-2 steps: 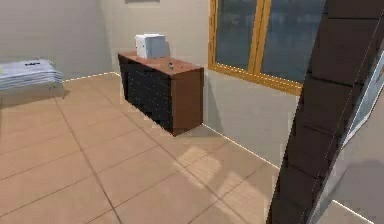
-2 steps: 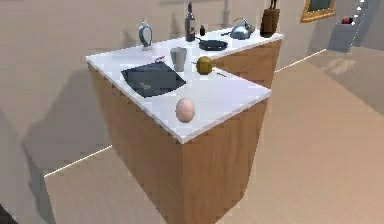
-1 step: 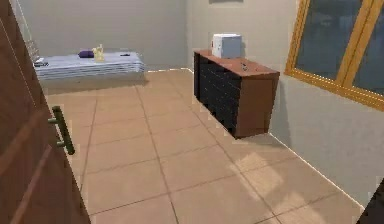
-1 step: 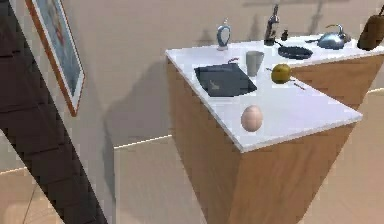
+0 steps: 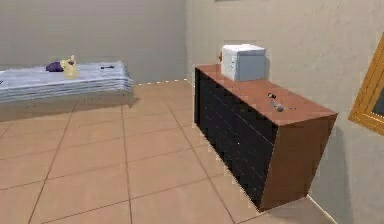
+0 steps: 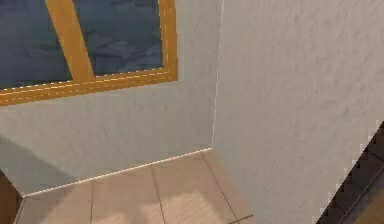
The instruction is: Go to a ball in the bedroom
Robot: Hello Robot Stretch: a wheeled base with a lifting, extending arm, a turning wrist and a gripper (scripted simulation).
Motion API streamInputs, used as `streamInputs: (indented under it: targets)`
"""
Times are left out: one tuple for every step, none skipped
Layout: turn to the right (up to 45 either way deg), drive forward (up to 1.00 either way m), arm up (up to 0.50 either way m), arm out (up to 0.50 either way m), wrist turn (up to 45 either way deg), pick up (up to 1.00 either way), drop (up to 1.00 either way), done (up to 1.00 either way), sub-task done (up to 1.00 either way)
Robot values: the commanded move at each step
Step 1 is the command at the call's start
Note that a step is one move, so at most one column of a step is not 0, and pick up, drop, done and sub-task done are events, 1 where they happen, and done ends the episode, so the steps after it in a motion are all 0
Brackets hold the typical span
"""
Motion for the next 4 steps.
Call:
streamInputs:
  targets:
    - [0.0,1.00,0.00,0.00,0.0,0.00,0.00,0.00,0.00]
    - [-3.0,0.00,0.00,0.00,0.0,0.00,0.00,0.00,0.00]
    - [0.0,0.65,0.00,0.00,0.0,0.00,0.00,0.00,0.00]
    - [33.0,0.00,0.00,0.00,0.0,0.00,0.00,0.00,0.00]
